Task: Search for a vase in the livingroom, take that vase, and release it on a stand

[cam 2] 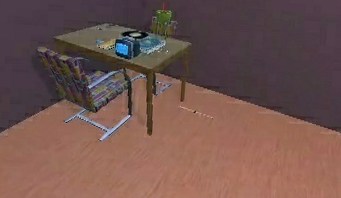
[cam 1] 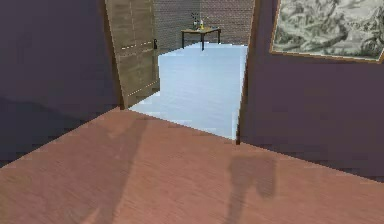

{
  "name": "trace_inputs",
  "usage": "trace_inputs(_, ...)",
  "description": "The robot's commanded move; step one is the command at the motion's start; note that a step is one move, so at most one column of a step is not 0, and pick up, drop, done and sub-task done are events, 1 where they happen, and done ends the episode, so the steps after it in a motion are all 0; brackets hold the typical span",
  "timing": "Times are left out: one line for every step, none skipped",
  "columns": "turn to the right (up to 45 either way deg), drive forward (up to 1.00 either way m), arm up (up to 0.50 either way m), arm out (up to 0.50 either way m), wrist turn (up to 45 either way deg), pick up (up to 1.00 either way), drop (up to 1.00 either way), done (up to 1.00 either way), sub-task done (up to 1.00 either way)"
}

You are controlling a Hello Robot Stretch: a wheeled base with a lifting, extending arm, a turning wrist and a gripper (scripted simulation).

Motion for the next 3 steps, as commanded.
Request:
trace_inputs(0.0,1.00,0.00,0.00,0.0,0.00,0.00,0.00,0.00)
trace_inputs(-3.0,0.00,0.00,0.00,0.0,0.00,0.00,0.00,0.00)
trace_inputs(0.0,0.95,0.00,0.00,0.0,0.00,0.00,0.00,0.00)
